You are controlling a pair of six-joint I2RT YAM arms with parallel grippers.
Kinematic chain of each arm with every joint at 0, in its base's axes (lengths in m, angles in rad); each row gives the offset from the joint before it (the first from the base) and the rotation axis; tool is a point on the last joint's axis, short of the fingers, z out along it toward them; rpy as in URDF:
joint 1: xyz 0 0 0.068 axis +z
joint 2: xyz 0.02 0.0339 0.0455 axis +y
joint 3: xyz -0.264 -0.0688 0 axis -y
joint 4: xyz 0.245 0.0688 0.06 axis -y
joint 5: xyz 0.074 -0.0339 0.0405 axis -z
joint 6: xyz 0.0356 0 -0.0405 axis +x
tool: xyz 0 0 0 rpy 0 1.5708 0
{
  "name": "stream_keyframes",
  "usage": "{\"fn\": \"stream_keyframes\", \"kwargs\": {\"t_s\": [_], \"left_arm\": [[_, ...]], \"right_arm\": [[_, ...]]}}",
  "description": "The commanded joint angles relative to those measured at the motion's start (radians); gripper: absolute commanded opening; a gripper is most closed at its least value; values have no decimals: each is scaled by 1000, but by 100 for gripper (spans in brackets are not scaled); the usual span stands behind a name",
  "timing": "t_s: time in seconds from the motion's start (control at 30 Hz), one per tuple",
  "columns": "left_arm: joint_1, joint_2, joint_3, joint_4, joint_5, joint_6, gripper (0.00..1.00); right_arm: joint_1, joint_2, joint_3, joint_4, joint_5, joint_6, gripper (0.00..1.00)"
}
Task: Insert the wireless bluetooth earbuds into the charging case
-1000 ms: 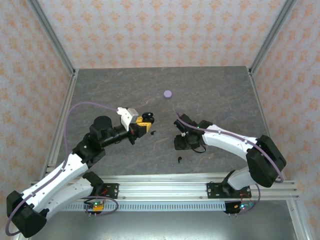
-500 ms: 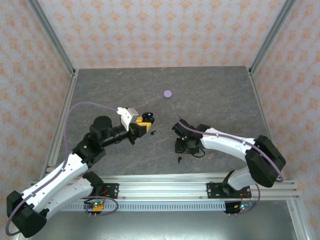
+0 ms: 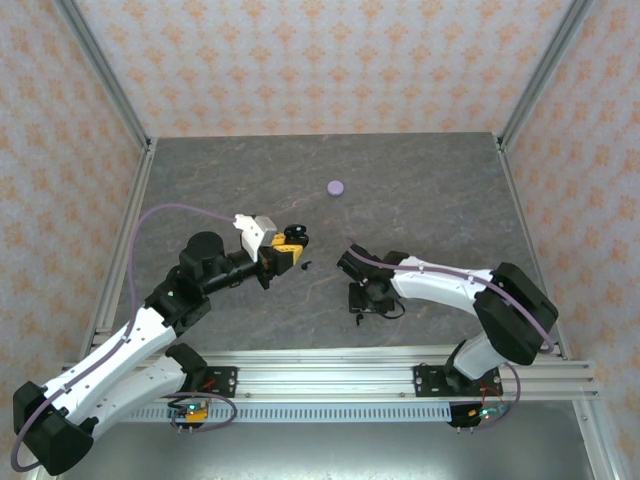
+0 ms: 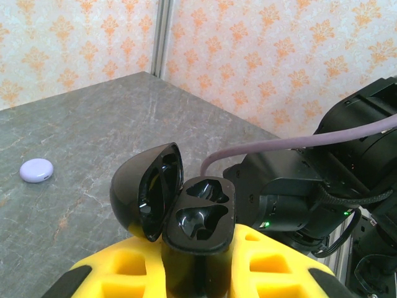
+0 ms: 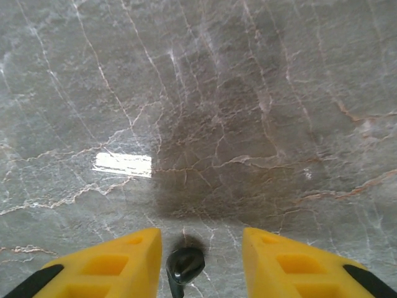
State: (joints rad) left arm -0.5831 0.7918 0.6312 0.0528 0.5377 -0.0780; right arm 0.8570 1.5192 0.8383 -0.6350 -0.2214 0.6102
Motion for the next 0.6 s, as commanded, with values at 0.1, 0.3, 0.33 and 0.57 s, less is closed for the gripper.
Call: {"fn": "stream_keyframes", "kwargs": {"t_s": [0.1,0.3,0.33,0.57], "left_arm": [[-6,-2,12,2,-1,-6,17],[-6,1,12,2,-2,-7,17],[-6,2,12,3,-2,-7,17],[-6,4,12,4,-4,-9,17]], "right_arm": [[17,29,15,2,-7,18,37],[30,36,19,-5,-16,18,36],[31,35,18,-7,-16,19,36],[33,39,10,-11,-25,23,36]]}}
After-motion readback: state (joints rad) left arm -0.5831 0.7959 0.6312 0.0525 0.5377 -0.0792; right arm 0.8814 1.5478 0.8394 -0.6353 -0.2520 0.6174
